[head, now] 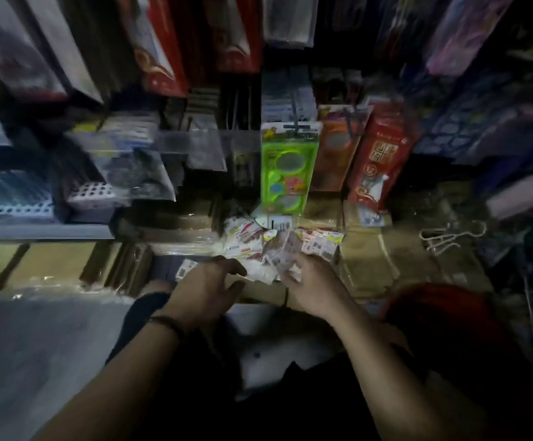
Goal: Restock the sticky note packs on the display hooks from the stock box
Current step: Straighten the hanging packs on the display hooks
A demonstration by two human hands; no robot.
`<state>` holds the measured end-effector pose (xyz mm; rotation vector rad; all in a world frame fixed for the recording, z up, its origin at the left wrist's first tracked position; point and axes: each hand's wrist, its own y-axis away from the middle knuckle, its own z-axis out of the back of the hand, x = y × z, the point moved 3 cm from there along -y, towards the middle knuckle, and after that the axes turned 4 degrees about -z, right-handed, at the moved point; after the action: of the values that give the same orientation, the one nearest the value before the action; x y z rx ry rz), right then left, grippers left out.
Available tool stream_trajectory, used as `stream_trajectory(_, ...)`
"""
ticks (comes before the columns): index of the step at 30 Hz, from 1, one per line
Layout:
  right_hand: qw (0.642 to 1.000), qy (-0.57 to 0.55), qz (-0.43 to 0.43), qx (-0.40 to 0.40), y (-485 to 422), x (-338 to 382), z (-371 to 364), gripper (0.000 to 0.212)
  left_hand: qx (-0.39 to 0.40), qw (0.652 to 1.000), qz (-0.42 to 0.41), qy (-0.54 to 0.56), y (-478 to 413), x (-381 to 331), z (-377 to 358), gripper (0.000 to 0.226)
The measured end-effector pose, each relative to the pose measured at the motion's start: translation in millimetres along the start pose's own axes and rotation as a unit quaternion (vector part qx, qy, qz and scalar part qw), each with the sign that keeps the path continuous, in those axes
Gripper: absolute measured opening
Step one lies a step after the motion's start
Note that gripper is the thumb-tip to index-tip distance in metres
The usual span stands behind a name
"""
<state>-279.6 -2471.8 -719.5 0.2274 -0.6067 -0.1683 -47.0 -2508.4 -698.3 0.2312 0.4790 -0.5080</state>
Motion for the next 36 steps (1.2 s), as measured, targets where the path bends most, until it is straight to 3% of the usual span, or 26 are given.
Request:
stream_trajectory(2, 1.0, 0.004, -0.011, -0.004, 25.9, -3.5, -11.6, 0.057, 0.007, 1.0, -0.005, -0.01, 16.6, 6.4, -7.4, 0.033)
stream_trajectory(8, 0.997, 0.029, -0.064, -0.013, 53.8, -25.4, -21.9, 0.05, 0.032, 0.998, -0.037, -0.045, 17.0, 8.4, -23.1, 0.028)
stream_trajectory(15, 0.994, -0.002, -0.111, -0.007, 13.7, -64.5, -26.1, 0.051, 0.089, 0.992, -0.068, -0.055, -38.4, 7.0, -67.4, 0.03)
stream_trajectory(18, 0.986, -0.047, -0.158, -0.011, -19.7, -88.7, -23.1, 0.039, 0.109, 0.99, -0.079, -0.048, -64.3, 7.9, -85.7, 0.032)
stream_trajectory(21, 0.974, -0.082, -0.212, -0.012, -61.6, -121.3, -29.3, 0.012, 0.125, 0.987, -0.091, -0.046, -97.9, 11.4, -108.2, 0.034)
stream_trajectory(22, 0.967, -0.096, -0.237, -0.016, -75.5, -131.9, -34.8, 0.022, 0.129, 0.987, -0.09, -0.044, -109.5, 14.1, -116.2, 0.036)
stream_trajectory(24, 0.952, -0.113, -0.283, -0.028, -100.1, -152.5, -44.6, 0.033, 0.134, 0.988, -0.081, -0.016, -130.6, 16.6, -132.9, 0.046)
stream_trajectory(27, 0.919, -0.199, -0.335, -0.066, -133.4, -183.8, -61.7, 0.005, 0.135, 0.988, -0.053, 0.055, -160.5, 14.5, -156.3, 0.047)
stream_trajectory(29, 0.883, -0.266, -0.376, -0.094, -144.5, -197.7, -72.5, 0.016, 0.115, 0.988, -0.012, 0.104, -173.7, 13.9, -174.3, 0.042)
stream_trajectory(33, 0.856, -0.313, -0.383, -0.154, -155.6, -199.8, -80.9, 0.011, 0.12, 0.964, 0.093, 0.219, -200.3, 9.1, -203.6, 0.044)
stream_trajectory(36, 0.848, -0.313, -0.377, -0.2, -164.2, -203.7, -89.2, 0.02, 0.121, 0.944, 0.103, 0.289, -230.5, 2.4, -219.8, 0.035)
